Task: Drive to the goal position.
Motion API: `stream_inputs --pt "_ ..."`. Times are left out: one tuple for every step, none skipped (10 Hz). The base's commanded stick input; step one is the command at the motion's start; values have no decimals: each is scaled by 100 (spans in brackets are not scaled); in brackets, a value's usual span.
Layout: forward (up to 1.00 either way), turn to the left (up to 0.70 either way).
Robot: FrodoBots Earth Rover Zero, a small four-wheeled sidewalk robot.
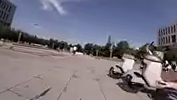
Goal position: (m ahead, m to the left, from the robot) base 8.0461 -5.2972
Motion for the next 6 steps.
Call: stream_inputs --pt "70 -7" --pt "70 -7" --pt "70 5" --pt "70 7" --pt "70 7" --pt "70 7"
